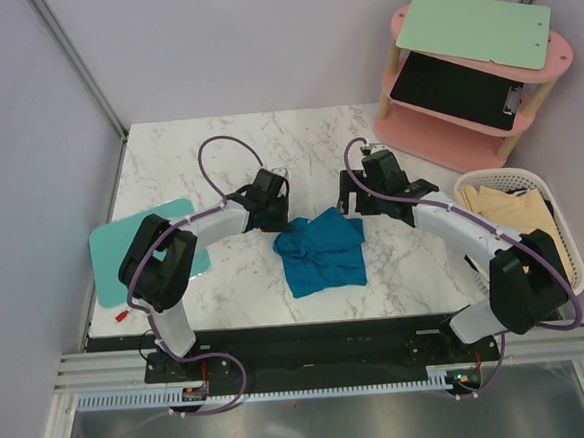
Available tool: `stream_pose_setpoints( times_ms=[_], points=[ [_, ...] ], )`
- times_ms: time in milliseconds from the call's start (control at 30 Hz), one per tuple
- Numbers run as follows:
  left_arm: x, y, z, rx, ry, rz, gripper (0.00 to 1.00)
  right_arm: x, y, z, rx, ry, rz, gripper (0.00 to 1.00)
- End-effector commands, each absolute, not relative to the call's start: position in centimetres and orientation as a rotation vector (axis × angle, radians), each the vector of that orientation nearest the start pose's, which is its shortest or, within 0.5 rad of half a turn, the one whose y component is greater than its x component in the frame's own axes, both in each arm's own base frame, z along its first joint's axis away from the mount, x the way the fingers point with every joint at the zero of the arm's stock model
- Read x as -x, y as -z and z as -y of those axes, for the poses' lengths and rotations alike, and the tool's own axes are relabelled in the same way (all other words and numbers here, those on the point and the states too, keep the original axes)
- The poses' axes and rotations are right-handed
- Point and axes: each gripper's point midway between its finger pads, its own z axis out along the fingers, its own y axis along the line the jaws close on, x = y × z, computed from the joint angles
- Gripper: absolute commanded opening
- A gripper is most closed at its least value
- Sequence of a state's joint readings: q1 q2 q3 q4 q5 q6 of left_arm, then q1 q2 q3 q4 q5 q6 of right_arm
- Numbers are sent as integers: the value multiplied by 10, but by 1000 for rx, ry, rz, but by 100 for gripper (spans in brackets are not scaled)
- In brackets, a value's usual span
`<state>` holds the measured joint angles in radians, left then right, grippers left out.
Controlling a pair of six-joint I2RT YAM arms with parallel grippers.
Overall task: Fold and stack the t-shirts
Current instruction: Flatten out the tshirt
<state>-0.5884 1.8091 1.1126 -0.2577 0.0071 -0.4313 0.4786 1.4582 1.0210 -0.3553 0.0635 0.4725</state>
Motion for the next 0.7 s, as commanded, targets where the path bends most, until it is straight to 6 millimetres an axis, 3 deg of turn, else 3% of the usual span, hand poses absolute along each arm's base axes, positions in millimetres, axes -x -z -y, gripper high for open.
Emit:
stream_pose_setpoints(
  times_ms=[0, 33, 67, 133, 167, 233, 333, 400, 433, 533, 667],
  points=[
    [-355, -75, 257, -205, 448, -2476, 2, -343, -122, -172, -42, -323, -2375, 98],
    [-355, -87, 251, -189, 422, -2454, 2, -343, -120, -168, -53, -304, -2377, 98],
    [-357, -114, 248, -190, 431, -2395, 2, -344, -120, -162, -73, -286, -2376, 98],
    [-359, -147, 238, -171, 395, -2324, 2, -344, -120, -151, -108, -261, -2372, 98],
    [-358, -182, 232, -166, 397, -2256, 2, -347, -120, -140, -143, -247, -2369, 98],
    [-361, -218, 220, -138, 355, -2174, 2, -349, -121, -130, -163, -234, -2367, 98],
    [-359, -300, 201, -91, 334, -2012, 2, -355, -125, -105, -224, -191, -2355, 98],
    [-349, -333, 196, -103, 361, -1954, 2, -356, -129, -91, -260, -163, -2344, 98],
    [-346, -360, 200, -111, 411, -1902, 2, -357, -130, -77, -309, -135, -2338, 98],
    [-327, -403, 227, -208, 612, -1827, 2, -361, -137, -44, -425, -91, -2299, 98],
    [-302, -442, 281, -369, 833, -1756, 2, -363, -148, -17, -525, -88, -2252, 98]
  ],
)
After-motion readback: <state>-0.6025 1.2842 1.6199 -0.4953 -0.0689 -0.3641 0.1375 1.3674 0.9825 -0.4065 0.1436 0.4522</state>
